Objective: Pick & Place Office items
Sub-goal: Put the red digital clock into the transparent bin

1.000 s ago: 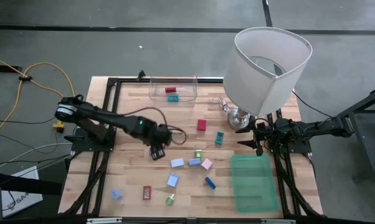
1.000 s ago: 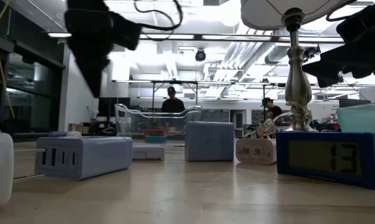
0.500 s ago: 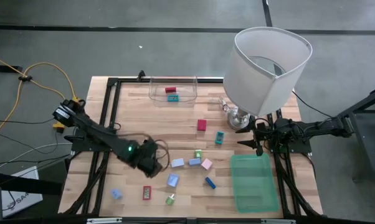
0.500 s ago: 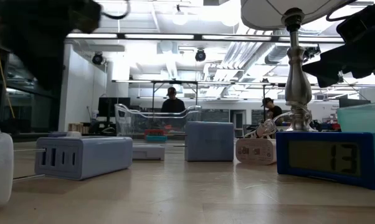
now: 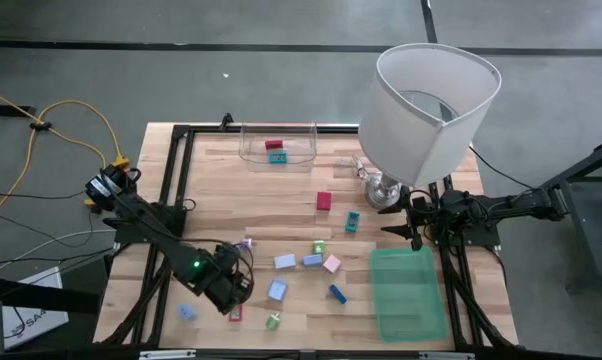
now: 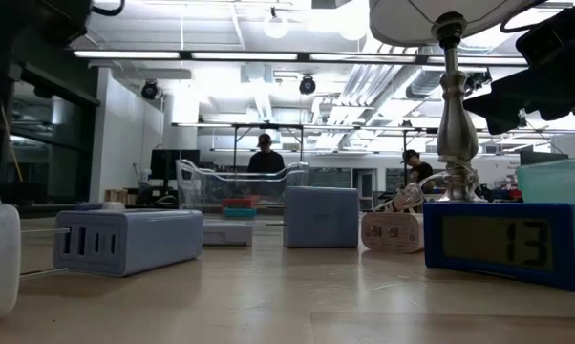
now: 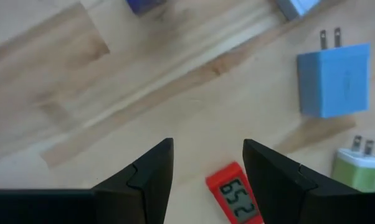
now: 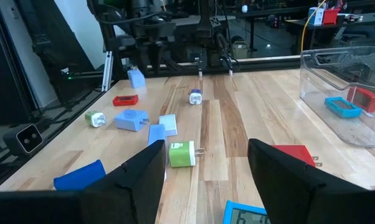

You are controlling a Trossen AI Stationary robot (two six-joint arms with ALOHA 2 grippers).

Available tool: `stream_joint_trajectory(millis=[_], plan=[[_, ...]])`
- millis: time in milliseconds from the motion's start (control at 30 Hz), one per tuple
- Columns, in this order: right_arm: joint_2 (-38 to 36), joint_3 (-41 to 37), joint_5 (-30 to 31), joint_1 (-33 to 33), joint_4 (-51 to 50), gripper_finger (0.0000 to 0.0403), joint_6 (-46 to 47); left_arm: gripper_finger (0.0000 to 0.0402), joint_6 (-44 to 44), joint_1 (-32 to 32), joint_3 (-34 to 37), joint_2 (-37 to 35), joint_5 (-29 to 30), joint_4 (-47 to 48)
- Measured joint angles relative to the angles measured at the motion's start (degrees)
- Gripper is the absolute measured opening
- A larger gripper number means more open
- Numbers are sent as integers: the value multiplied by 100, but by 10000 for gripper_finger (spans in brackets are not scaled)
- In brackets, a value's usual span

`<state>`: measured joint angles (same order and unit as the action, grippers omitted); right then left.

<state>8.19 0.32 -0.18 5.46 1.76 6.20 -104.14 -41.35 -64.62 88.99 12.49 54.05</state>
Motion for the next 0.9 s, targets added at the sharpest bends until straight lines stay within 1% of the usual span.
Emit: stream_joint_trajectory(millis=[133, 267, 333, 533, 667, 900], plan=[[0, 0, -1, 2, 0, 215, -1, 186, -398, -240, -3, 11, 13, -326], [1, 0, -1, 1, 0, 215, 0, 186, -884, -527, -106, 299, 166, -677], [2, 0, -1, 1, -1, 215, 0, 186, -1221, -687, -255, 510, 289, -683], [2, 0, -1, 2, -2, 215, -1, 186, -2124, -1048, -799, 1069, 309, -617], [1, 0, -1, 1, -2, 215, 1, 186, -2479, -1101, -1122, 1354, 216, -465], [2, 0, -1, -1, -2, 215, 0, 186, -3177, -1096, -1443, 1679, -242, -215]])
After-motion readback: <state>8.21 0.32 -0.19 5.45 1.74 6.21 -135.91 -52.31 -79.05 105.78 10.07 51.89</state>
